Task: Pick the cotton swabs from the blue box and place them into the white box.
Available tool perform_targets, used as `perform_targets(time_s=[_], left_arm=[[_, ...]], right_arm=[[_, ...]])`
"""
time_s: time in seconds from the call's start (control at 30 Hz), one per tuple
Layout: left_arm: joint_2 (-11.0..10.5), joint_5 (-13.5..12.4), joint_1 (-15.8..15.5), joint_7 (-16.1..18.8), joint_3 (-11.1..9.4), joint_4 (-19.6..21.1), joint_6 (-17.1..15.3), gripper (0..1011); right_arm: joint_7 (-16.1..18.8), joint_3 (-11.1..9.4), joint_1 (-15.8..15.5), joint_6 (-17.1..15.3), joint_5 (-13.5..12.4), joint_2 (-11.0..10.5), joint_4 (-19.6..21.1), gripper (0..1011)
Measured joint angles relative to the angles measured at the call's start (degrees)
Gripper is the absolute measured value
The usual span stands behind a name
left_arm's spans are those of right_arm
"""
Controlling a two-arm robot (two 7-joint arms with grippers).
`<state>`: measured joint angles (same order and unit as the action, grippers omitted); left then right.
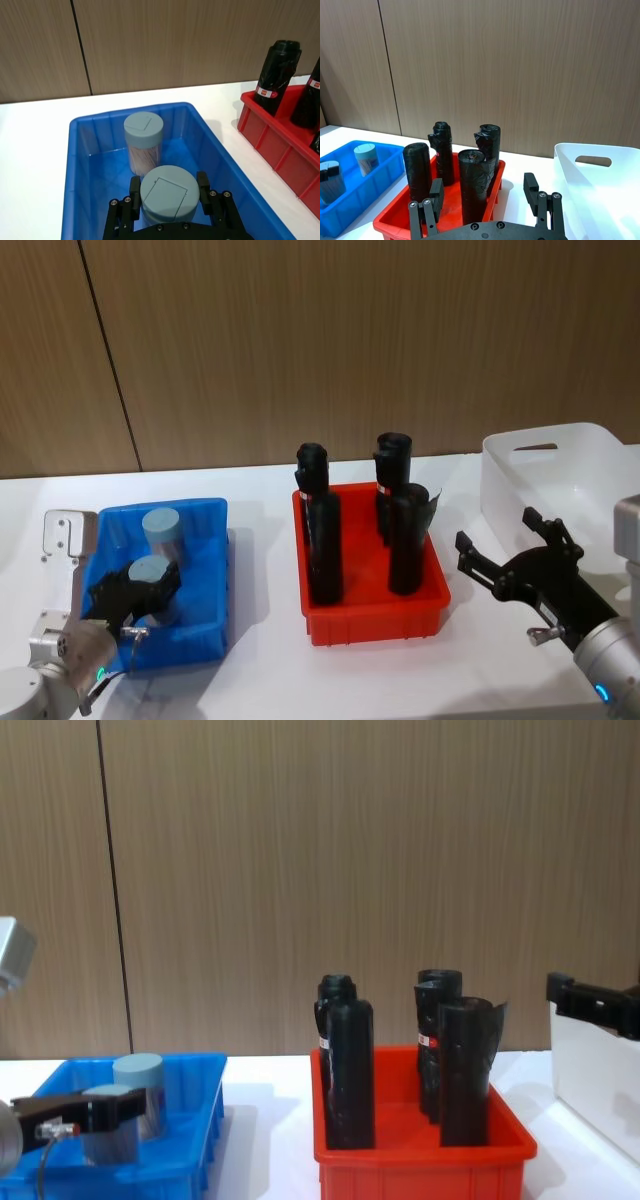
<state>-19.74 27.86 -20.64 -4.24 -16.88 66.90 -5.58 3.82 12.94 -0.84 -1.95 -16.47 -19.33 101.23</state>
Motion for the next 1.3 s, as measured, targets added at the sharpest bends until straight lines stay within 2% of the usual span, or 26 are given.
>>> perform_targets(time_s=[0.23, 0.47, 0.7, 0.87, 1.13, 1.3], left_arm=[[-0.7, -1.1, 0.6, -0.1, 0.4, 3.4, 0.1, 674], [-1.2, -1.8, 0.7, -2.3, 0.7, 7.1, -0.4, 674], [-1.3, -2.3, 0.1, -6.1, 0.8, 10.1, -1.5, 673], [-1.3, -2.5, -1.0, -10.0, 0.8, 11.9, -3.2, 674], [-0.9, -2.5, -2.8, -15.2, 0.6, 13.1, -5.7, 674], [-0.2, -2.5, -4.9, -20.0, 0.3, 13.1, -8.1, 674]], right_arm=[[0.0, 0.0, 0.0, 0.0, 0.0, 0.0, 0.0, 1002], [0.0, 0.0, 0.0, 0.0, 0.0, 0.0, 0.0, 1002], [0.0, 0.0, 0.0, 0.0, 0.0, 0.0, 0.0, 1002], [0.0, 0.0, 0.0, 0.0, 0.0, 0.0, 0.0, 1002], [0.0, 0.0, 0.0, 0.0, 0.0, 0.0, 0.0, 1002], [0.0, 0.0, 0.0, 0.0, 0.0, 0.0, 0.0, 1002]])
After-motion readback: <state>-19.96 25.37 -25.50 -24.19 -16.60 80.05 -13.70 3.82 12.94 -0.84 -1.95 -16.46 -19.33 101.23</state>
